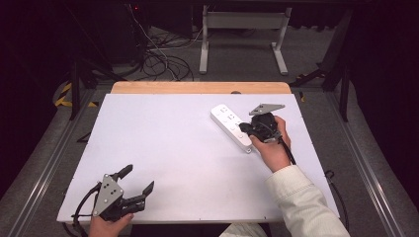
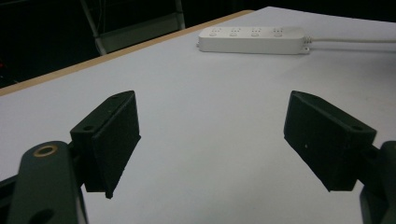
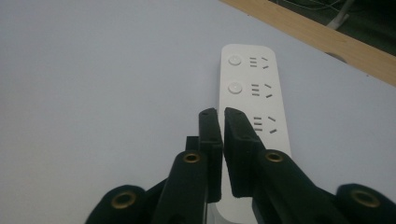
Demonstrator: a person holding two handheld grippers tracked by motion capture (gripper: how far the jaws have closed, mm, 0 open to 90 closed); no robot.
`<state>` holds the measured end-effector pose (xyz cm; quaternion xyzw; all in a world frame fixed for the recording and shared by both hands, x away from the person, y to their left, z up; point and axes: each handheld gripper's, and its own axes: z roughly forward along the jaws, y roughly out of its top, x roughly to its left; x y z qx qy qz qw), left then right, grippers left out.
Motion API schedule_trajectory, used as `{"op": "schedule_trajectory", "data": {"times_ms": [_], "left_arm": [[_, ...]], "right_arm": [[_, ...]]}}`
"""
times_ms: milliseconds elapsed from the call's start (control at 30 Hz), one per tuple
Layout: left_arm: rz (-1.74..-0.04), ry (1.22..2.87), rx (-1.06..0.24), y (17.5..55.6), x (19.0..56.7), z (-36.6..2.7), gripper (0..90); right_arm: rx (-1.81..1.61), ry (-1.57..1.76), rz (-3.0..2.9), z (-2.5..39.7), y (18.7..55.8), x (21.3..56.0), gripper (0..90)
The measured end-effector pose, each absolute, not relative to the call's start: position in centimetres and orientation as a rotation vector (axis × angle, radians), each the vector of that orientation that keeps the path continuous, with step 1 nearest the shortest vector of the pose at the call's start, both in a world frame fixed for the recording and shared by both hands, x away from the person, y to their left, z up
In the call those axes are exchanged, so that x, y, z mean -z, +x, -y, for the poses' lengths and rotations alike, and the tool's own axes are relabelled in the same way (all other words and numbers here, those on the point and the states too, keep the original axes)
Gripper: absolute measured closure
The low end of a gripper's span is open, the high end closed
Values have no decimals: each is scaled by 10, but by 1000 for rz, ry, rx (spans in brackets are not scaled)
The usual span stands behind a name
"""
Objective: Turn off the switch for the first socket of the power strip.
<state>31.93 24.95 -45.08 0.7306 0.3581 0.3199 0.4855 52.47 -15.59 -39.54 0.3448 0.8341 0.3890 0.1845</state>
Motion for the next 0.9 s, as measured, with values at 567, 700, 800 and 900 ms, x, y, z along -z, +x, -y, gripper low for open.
{"op": "schedule_trajectory", "data": {"times_ms": [567, 700, 800, 900], "left_arm": [[-875, 1775, -781, 319, 451, -249, 188], [-877, 1774, -782, 319, 451, -250, 188], [-877, 1775, -781, 319, 451, -250, 188], [-877, 1774, -780, 319, 451, -250, 188]], "right_arm": [[-1195, 878, -2333, 172, 487, 374, 437], [-1222, 865, -2334, 179, 475, 371, 395], [-1240, 855, -2336, 184, 466, 370, 354], [-1255, 842, -2334, 190, 457, 371, 344]]}}
